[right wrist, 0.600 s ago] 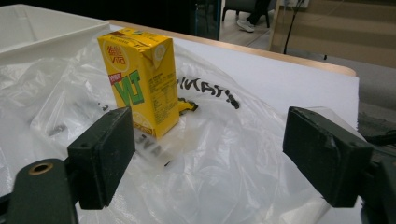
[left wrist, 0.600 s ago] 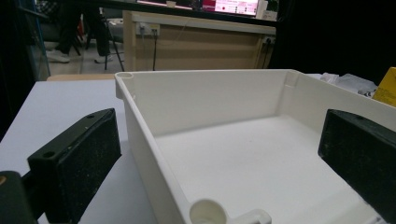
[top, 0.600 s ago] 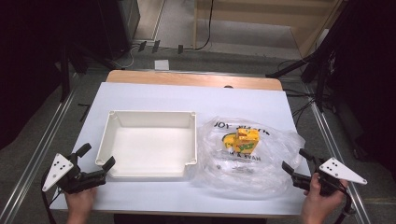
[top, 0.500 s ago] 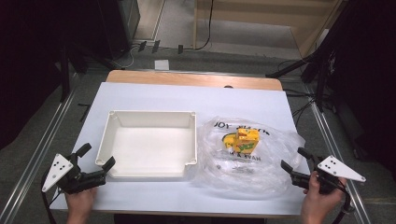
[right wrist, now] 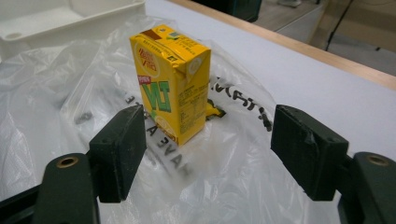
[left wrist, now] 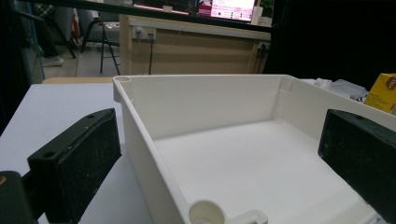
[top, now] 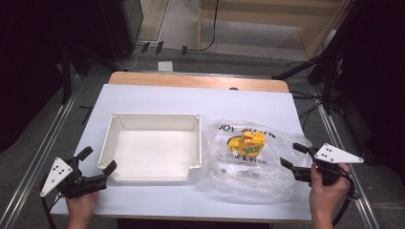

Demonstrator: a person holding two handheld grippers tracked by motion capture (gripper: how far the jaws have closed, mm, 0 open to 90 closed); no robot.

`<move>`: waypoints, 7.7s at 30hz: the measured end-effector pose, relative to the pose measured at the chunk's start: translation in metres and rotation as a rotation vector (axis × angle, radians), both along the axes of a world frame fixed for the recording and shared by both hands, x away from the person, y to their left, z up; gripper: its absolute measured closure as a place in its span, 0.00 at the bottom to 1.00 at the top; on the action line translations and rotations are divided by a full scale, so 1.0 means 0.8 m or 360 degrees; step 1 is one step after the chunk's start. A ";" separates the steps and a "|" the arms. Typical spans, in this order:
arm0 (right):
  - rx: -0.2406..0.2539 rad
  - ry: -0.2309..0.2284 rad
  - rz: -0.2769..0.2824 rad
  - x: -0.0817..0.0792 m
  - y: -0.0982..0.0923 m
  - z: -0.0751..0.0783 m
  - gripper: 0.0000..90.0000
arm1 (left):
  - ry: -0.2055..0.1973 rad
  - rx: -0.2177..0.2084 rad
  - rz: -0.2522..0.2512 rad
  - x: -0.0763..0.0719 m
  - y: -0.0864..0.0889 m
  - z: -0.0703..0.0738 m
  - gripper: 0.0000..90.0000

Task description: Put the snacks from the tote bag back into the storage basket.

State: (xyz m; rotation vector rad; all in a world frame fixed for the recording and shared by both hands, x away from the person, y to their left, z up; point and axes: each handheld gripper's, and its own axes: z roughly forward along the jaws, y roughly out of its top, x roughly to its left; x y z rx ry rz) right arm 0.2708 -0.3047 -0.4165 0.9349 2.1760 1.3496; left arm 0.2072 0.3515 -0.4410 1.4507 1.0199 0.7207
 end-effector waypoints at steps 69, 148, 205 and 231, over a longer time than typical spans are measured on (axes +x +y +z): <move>-0.1078 0.0390 0.0681 0.132 0.136 0.067 0.38 | -0.0011 0.0007 0.0002 0.003 0.001 0.000 0.00; -0.1300 0.0497 0.0984 0.158 0.205 0.126 0.58 | -0.0001 -0.0016 -0.0005 0.004 0.003 0.000 0.00; -0.1148 0.0358 0.1113 0.160 0.293 0.164 0.59 | 0.0003 0.0014 -0.0011 0.004 0.000 0.000 0.00; -0.1130 0.0331 0.1174 0.161 0.333 0.177 0.60 | 0.0000 0.0017 -0.0016 0.004 -0.001 0.001 0.00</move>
